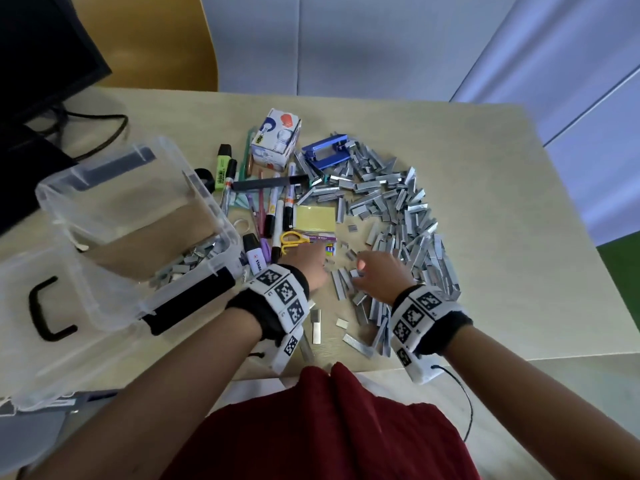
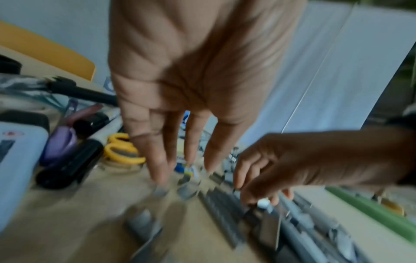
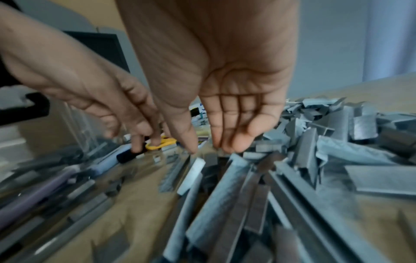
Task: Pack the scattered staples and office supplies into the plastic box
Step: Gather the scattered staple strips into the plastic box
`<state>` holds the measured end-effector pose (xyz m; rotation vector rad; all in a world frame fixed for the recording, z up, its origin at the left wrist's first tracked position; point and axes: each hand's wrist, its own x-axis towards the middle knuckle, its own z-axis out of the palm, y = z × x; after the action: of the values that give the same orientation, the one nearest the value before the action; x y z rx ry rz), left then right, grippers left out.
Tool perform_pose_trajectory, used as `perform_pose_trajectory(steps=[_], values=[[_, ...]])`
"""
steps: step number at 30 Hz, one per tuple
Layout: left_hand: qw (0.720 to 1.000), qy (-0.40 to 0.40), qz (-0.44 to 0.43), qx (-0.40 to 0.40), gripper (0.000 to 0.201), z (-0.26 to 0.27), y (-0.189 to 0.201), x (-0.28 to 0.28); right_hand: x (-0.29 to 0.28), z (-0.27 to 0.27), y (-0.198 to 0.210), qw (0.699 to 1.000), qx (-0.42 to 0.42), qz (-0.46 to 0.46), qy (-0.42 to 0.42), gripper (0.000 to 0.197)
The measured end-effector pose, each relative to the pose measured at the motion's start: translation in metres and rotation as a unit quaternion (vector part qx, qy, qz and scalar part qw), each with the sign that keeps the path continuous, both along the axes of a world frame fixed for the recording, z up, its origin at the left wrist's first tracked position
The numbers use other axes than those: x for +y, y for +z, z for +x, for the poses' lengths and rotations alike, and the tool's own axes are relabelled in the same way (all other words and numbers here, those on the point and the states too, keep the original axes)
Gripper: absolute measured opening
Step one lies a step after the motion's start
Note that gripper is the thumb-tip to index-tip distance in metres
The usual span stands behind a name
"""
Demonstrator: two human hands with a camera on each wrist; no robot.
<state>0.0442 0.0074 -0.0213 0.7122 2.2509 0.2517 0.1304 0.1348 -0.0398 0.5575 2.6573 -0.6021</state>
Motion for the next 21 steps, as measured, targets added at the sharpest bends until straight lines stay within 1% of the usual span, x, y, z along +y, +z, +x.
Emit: perform_pose_trajectory(steps=[3,6,8,11,15,17,18,19,20,21], values=[[0.999,-0.002,-0.003,0.048,0.041,0.003,-0.008,0.007,-0.007,-0.004,-0.006,0.998,0.004,0.052,0.024,0.026],[0.995,-0.039,0.001,0.089,0.049,0.003,-0.018,0.011,-0.01,-0.007,-0.01,0.997,0.01,0.067,0.047,0.024],[0.992,-0.067,0.009,0.106,0.042,0.003,-0.023,0.013,-0.01,-0.01,-0.011,0.997,0.016,0.059,0.055,0.021],[0.987,-0.092,0.041,0.122,0.026,0.005,-0.027,0.015,-0.006,-0.015,-0.011,0.996,0.035,0.061,0.06,0.019],[0.985,-0.099,0.069,0.125,0.015,0.001,-0.03,0.017,0.0,-0.019,-0.012,0.997,0.047,0.054,0.035,0.017],[0.989,-0.065,0.099,0.089,0.012,-0.005,-0.031,0.019,0.001,-0.022,-0.011,0.998,0.044,0.039,0.018,0.019],[0.991,-0.028,0.119,0.056,0.02,-0.008,-0.033,0.019,0.003,-0.023,-0.01,0.999,0.042,0.022,0.006,0.021],[0.989,0.028,0.147,0.013,0.027,-0.011,-0.035,0.02,0.006,-0.024,-0.009,0.999,0.04,-0.002,-0.011,0.023],[0.976,0.107,0.183,-0.046,0.029,-0.013,-0.037,0.02,0.008,-0.026,-0.008,0.998,0.041,-0.031,-0.031,0.024],[0.947,0.197,0.228,-0.111,0.027,-0.015,-0.037,0.019,0.011,-0.027,-0.008,0.996,0.043,-0.06,-0.051,0.025]])
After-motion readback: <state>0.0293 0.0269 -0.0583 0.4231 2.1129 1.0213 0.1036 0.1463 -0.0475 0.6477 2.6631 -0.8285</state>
